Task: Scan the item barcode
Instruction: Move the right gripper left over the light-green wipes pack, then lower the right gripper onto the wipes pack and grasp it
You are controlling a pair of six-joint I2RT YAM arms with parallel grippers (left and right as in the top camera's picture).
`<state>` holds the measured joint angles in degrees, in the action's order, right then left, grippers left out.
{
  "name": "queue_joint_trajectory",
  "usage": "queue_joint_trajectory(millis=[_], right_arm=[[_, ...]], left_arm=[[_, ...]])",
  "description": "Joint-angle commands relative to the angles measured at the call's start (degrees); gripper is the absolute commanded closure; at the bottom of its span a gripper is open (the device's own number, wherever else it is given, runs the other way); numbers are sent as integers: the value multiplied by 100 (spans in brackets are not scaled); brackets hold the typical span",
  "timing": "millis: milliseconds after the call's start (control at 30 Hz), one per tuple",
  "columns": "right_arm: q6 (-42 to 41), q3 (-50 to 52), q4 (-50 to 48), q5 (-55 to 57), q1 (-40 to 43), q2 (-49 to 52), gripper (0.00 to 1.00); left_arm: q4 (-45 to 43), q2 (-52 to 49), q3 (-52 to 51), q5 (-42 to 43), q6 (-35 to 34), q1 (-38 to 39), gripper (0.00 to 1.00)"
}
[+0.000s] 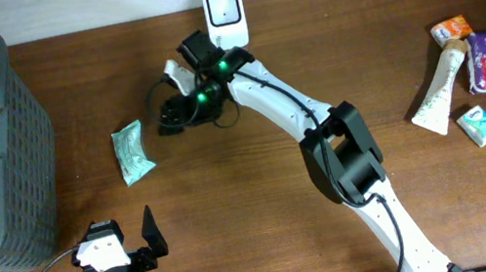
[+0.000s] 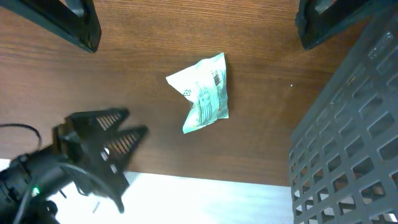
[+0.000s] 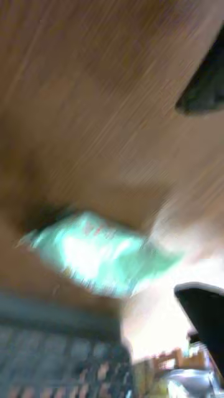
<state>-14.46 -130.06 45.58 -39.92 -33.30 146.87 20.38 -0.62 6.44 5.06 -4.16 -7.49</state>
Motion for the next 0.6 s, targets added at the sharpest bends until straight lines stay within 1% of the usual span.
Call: queue_joint_trajectory(millis=[0,67,300,400,500,567], right_arm=[[-531,-11,-490,-422,-197,-304,0],[-732,-11,-643,-116,-374,-286,0],[-870,7,-859,785,-979,44,1],[-1005,15,-1040,811,-1056,179,0],[-1008,22,-1095,820,-1058,297,12],[-1008,22,-1088,833,-1058,343,21]], left_arm=[[33,22,-11,-39,-52,-20,1],[33,22,-11,-39,-55,-20,1],[33,22,-11,-39,-52,-20,1],[33,22,-11,-39,-52,-20,1],[33,22,-11,-39,-52,-20,1],[33,22,-11,-39,-52,-20,1]])
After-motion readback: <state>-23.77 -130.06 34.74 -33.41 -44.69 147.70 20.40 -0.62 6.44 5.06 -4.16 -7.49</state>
